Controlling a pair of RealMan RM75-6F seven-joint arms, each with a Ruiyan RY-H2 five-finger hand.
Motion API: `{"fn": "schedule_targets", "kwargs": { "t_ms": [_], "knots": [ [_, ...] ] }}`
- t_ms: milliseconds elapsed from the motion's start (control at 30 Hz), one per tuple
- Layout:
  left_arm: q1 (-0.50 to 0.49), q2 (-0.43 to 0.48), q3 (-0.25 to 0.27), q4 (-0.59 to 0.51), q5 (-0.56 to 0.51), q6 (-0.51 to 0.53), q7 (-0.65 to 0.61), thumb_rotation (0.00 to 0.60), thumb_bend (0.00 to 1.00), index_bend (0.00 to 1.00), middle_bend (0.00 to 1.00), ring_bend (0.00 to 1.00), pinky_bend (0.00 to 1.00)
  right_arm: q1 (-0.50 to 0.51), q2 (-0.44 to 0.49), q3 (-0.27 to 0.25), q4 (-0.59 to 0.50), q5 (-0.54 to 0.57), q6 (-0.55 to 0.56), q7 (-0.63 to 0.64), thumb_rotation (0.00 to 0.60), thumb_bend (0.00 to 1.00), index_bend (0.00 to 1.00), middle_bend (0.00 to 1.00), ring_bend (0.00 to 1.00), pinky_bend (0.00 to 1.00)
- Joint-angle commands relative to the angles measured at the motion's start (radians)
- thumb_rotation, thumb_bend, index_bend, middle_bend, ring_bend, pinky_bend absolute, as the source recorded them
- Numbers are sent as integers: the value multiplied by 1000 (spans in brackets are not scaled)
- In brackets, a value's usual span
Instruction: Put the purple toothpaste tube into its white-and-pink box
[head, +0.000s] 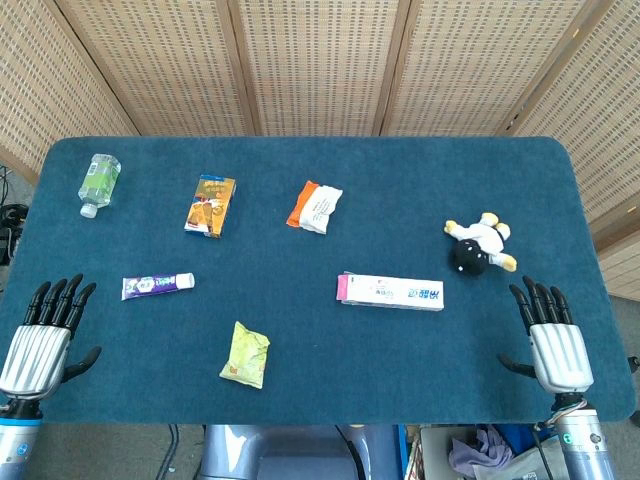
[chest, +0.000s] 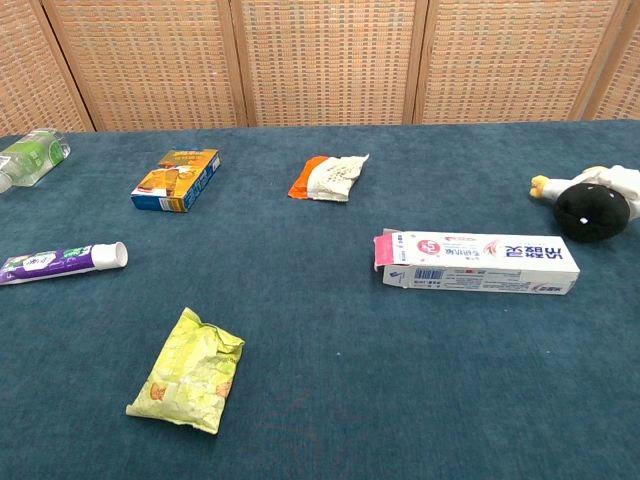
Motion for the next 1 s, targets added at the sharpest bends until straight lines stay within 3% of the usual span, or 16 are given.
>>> {"fn": "schedule_targets", "kwargs": {
  "t_ms": [33,1000],
  "knots": [
    [-2,-3,0,2,-3,-5,5,600,242,0,0,0,0,0,-2,-2,-2,-3,0,0,600,1,0,0,0,0],
    [-7,-19,-9,4,-5,-1,-2,600,242,0,0,0,0,-2,2,-10,-12,-18,3,1,600,0,0,0,0,0]
  ]
}}
